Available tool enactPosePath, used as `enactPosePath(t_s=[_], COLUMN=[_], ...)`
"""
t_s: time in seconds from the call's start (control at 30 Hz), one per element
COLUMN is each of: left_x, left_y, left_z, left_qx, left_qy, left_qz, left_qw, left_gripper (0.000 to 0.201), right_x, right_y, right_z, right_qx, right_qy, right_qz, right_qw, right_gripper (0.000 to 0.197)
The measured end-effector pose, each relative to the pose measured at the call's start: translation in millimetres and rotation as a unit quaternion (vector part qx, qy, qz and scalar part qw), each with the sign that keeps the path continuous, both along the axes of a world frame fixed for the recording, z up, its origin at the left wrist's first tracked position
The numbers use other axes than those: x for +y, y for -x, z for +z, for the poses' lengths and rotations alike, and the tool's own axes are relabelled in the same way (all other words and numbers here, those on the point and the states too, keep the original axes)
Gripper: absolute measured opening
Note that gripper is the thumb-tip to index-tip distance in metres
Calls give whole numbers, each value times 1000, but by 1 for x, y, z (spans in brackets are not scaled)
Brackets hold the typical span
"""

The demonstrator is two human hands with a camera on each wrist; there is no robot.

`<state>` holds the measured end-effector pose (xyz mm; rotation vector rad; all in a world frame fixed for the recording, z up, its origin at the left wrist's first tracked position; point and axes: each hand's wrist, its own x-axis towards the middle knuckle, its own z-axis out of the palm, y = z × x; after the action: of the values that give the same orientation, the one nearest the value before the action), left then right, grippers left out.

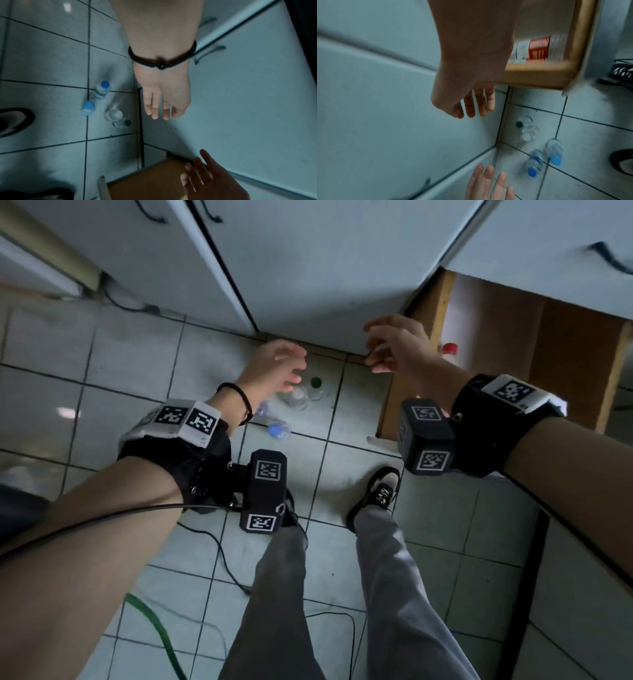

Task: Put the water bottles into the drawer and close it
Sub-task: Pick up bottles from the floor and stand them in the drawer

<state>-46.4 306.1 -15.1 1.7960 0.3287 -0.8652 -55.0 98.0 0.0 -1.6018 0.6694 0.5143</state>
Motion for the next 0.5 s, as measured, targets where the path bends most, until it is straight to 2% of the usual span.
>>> enactPosePath(t_s=[0.17, 0.27, 0.33, 0.5], left_x=[88, 114, 127, 153], left_y=[26, 38, 42, 44], left_z=[-39, -63, -82, -144], left_qx=[-26, -33, -40, -43], left_qy=[-91, -121, -130, -174], left_qz=[58, 47, 20, 8], left_qw=[994, 991, 990, 984], left_gripper=[25, 31, 24, 40], right_x=[84, 111, 121, 147], right_y=[10, 21, 27, 35], right_z=[-39, -72, -93, -150], right_qx=[34, 67, 96, 147], right_qy=[19, 63, 83, 81], right_qz=[162, 234, 265, 283], right_qw=[986, 968, 956, 944], right_gripper=[18, 20, 26, 28])
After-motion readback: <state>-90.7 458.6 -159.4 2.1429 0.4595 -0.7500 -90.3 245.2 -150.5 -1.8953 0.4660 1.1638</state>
